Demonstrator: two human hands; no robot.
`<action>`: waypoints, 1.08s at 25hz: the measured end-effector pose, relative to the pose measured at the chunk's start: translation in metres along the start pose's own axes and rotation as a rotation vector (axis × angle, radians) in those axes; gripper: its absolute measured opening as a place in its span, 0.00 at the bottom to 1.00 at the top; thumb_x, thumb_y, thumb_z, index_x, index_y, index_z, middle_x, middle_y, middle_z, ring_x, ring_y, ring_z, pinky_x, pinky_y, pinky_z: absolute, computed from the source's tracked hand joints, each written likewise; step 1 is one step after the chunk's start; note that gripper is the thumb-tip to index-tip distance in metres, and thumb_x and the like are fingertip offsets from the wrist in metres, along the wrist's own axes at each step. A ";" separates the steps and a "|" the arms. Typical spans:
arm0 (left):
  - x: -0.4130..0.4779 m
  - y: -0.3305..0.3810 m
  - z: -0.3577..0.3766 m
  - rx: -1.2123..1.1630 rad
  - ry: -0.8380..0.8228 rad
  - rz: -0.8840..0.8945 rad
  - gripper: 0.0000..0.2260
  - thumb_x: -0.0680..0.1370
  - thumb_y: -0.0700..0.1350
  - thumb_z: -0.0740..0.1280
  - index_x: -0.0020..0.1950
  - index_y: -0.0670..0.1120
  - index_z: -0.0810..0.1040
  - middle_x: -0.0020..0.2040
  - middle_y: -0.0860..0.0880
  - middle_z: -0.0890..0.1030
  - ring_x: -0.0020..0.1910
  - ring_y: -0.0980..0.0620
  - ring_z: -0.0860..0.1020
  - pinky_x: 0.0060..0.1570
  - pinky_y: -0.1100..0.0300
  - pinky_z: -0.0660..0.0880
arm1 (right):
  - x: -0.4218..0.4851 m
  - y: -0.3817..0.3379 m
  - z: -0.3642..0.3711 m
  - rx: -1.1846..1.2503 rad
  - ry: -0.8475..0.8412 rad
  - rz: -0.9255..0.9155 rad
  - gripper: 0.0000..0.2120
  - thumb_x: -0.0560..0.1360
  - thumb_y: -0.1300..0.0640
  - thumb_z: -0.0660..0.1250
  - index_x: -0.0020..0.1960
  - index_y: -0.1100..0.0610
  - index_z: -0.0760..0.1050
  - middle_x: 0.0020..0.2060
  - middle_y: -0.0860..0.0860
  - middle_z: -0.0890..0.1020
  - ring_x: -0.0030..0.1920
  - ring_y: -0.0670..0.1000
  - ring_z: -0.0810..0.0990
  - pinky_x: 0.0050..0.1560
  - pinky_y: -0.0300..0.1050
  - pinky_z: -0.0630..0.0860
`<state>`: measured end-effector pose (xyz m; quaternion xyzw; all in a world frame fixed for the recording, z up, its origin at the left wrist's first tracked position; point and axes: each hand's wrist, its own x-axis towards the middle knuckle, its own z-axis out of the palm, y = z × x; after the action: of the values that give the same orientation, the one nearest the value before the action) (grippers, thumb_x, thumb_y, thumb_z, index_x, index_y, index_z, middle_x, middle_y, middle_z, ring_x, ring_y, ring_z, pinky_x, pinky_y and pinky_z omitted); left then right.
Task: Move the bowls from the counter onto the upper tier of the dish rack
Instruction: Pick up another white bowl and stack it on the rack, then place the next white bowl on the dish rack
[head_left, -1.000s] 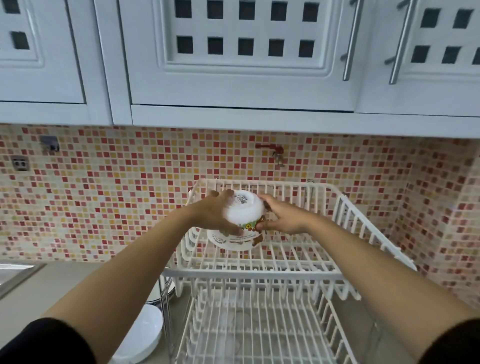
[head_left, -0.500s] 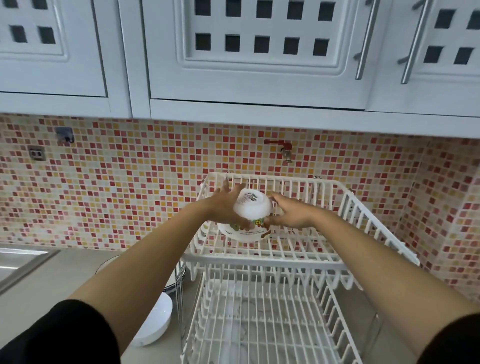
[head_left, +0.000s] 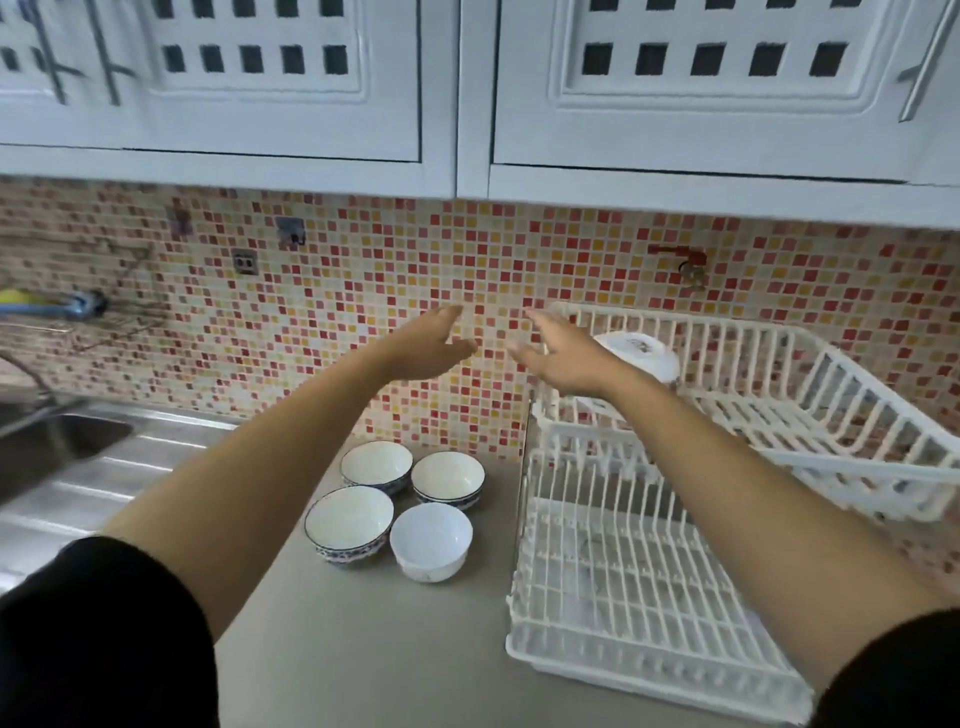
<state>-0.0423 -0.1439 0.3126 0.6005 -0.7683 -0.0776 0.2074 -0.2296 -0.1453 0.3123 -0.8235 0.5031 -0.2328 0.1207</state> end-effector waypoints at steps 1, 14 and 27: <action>-0.014 -0.015 -0.003 0.005 -0.003 -0.029 0.28 0.81 0.53 0.56 0.77 0.45 0.52 0.78 0.44 0.55 0.76 0.43 0.57 0.73 0.48 0.58 | 0.001 -0.015 0.015 0.025 -0.001 -0.005 0.31 0.80 0.46 0.56 0.77 0.57 0.49 0.77 0.54 0.53 0.76 0.54 0.56 0.73 0.49 0.56; -0.073 -0.174 0.170 -0.119 -0.367 -0.432 0.24 0.81 0.49 0.57 0.72 0.37 0.61 0.73 0.39 0.66 0.71 0.42 0.66 0.67 0.54 0.63 | 0.017 0.034 0.273 0.242 -0.137 0.507 0.27 0.78 0.51 0.59 0.71 0.64 0.59 0.70 0.61 0.66 0.69 0.60 0.68 0.63 0.48 0.68; -0.032 -0.205 0.272 -0.351 -0.324 -0.618 0.22 0.80 0.46 0.56 0.72 0.39 0.63 0.72 0.39 0.68 0.71 0.40 0.65 0.70 0.52 0.61 | 0.039 0.110 0.353 0.144 -0.184 0.824 0.27 0.77 0.46 0.59 0.67 0.64 0.65 0.65 0.63 0.73 0.65 0.62 0.72 0.63 0.52 0.69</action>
<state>0.0347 -0.2031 -0.0152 0.7391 -0.5490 -0.3605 0.1498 -0.1213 -0.2436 -0.0290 -0.5604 0.7597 -0.1254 0.3051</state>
